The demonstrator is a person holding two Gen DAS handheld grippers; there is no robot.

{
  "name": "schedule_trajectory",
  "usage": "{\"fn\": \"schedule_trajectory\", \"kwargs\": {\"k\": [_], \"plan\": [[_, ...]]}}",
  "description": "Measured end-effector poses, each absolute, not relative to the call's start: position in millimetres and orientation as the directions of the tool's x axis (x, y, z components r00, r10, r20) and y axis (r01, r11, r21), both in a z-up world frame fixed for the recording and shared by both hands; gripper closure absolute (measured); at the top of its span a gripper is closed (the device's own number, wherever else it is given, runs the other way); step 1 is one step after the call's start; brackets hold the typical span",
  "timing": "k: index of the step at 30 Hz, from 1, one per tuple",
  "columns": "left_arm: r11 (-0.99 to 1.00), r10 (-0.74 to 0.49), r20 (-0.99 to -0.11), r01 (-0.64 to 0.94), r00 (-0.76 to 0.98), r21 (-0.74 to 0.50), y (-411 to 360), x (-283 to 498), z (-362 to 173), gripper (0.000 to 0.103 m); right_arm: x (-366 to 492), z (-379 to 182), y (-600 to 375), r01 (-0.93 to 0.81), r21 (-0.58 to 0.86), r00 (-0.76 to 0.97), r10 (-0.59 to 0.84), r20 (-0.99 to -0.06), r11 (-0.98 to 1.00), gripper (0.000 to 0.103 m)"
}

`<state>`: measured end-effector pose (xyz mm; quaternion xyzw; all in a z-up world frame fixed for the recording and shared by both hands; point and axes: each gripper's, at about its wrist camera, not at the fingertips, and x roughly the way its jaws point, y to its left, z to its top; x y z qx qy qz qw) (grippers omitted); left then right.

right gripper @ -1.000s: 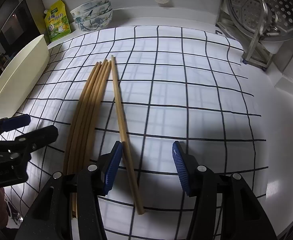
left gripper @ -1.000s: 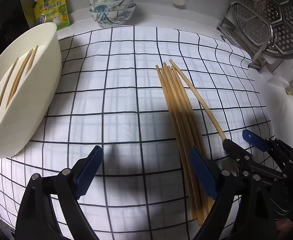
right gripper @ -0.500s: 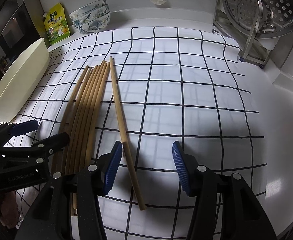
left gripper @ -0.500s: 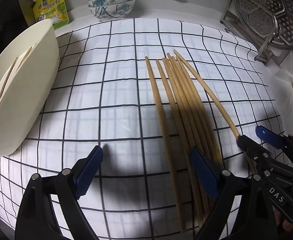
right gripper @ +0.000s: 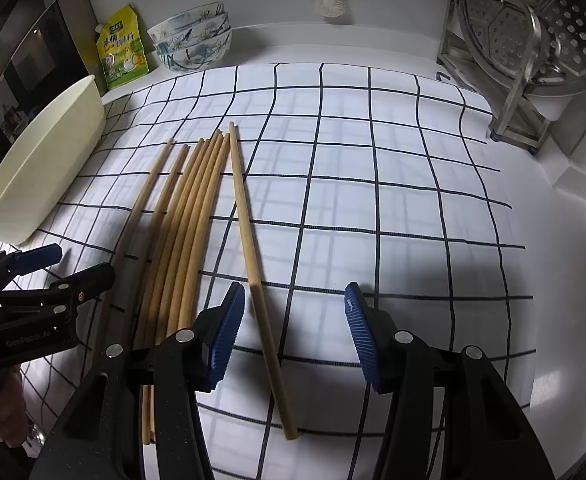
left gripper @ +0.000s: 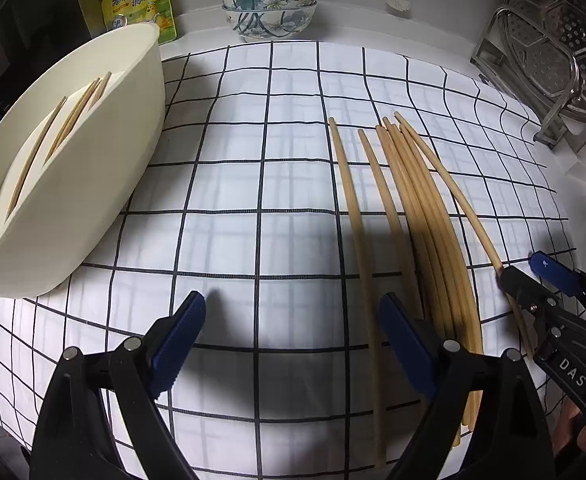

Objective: Organize utensils
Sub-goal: 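Position the right tool's fingers around a single chopstick beside the bundle, then close the left tool on a wooden chopstick while the right tool grasps another chopstick, then lift the left tool's chopstick over the cream basin while the right tool carries its chopstick there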

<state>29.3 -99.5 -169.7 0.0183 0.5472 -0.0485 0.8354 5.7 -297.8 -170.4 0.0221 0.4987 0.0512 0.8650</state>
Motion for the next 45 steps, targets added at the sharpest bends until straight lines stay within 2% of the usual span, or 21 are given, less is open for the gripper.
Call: {"fn": "schedule_trajectory", "kwargs": {"k": [8,11,12,15,19,20,22,23,33,41,45], "plan": [[0.995,-0.028,-0.914,0.096,0.405,0.011,-104.5,29.3,-174.2,0.016,13.6,-175.1,-292.2,-0.103,0.043,0.508,0.089,-0.857,0.994,0.053],[0.995,-0.041,-0.912,0.104,0.408,0.002,-107.3,29.0,-172.9,0.023,15.5,-175.6,-287.3,-0.121,0.024,0.518,0.084,-0.851,0.992,0.054],[0.994,-0.045,-0.911,0.107,0.411,0.000,-108.8,29.4,-172.0,0.028,16.4,-175.7,-285.6,-0.125,0.023,0.520,0.085,-0.850,0.992,0.055],[0.992,-0.056,-0.908,0.126,0.415,-0.003,-113.6,31.0,-168.8,0.045,17.0,-174.8,-278.0,-0.161,0.020,0.521,0.102,-0.847,0.987,0.068],[0.989,-0.071,-0.907,0.147,0.416,-0.010,-117.6,32.4,-166.0,0.069,15.9,-173.6,-269.5,-0.191,0.016,0.515,0.114,-0.850,0.981,0.096],[0.989,-0.072,-0.906,0.150,0.417,-0.010,-118.0,32.4,-165.8,0.073,16.2,-173.4,-268.9,-0.190,0.018,0.513,0.114,-0.851,0.982,0.097],[0.988,-0.077,-0.907,0.155,0.414,-0.013,-117.1,33.8,-165.1,0.093,17.9,-173.0,-270.5,-0.182,0.037,0.508,0.126,-0.852,0.983,0.097],[0.987,-0.085,-0.910,0.159,0.406,-0.021,-116.3,35.2,-164.9,0.096,19.1,-173.0,-271.5,-0.175,0.049,0.504,0.132,-0.853,0.983,0.097],[0.977,-0.178,-0.924,0.173,0.339,-0.124,-99.8,39.1,-144.8,0.096,20.6,-149.4,-277.7,-0.103,0.164,0.504,0.194,-0.841,0.981,0.097],[0.975,-0.201,-0.882,0.171,0.425,-0.140,-62.6,45.9,-91.2,0.096,35.3,-105.3,-243.9,-0.120,0.194,0.550,0.227,-0.803,0.974,0.097],[0.986,-0.165,-0.865,0.113,0.475,-0.126,-21.1,53.6,-69.0,0.096,50.3,-85.2,-209.6,-0.165,0.185,0.569,0.247,-0.785,0.969,0.097]]}}
